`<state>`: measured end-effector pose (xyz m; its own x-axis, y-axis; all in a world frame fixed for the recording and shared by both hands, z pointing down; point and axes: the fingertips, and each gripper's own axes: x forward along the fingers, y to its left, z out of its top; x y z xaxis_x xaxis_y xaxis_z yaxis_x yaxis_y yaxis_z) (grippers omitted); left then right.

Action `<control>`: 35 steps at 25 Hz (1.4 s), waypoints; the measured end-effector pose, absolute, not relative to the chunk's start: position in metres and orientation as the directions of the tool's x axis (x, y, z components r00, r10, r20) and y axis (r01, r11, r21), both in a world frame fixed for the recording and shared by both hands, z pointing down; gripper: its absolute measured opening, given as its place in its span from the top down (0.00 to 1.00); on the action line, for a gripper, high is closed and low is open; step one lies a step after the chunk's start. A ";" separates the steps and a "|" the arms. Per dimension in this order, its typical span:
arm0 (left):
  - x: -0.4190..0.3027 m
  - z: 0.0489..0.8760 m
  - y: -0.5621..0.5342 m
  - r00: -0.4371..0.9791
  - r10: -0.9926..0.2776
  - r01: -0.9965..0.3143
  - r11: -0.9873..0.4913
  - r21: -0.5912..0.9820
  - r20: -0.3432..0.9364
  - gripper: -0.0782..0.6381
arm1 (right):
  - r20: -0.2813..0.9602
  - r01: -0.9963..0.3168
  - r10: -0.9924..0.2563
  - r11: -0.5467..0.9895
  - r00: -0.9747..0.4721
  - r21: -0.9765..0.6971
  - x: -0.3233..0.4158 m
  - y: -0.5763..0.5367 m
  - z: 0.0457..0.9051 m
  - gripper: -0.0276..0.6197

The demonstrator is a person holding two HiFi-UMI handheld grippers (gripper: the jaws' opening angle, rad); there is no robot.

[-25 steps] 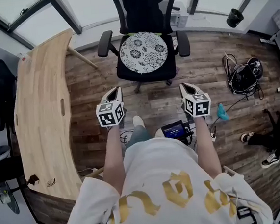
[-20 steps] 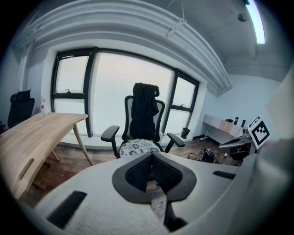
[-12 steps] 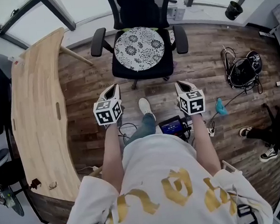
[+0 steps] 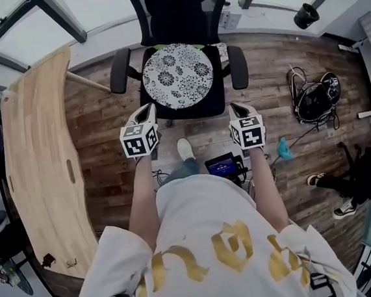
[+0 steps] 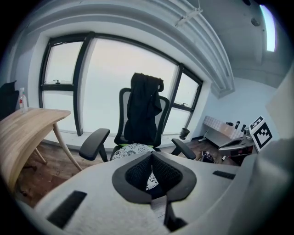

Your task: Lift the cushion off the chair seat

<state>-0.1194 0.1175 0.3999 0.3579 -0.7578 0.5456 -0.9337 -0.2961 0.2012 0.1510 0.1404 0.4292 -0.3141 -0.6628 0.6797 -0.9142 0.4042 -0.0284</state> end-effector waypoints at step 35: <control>-0.167 0.434 -0.069 0.312 -0.733 -0.950 -0.248 0.190 0.605 0.88 | 0.690 -0.914 -0.643 0.401 -0.333 -0.068 0.112 -0.036 0.454 0.94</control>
<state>-0.1671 -0.0691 0.4343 0.3120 -0.7327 0.6048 -0.9500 -0.2476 0.1901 0.1119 -0.0361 0.4539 -0.3332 -0.6428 0.6898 -0.9137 0.4006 -0.0682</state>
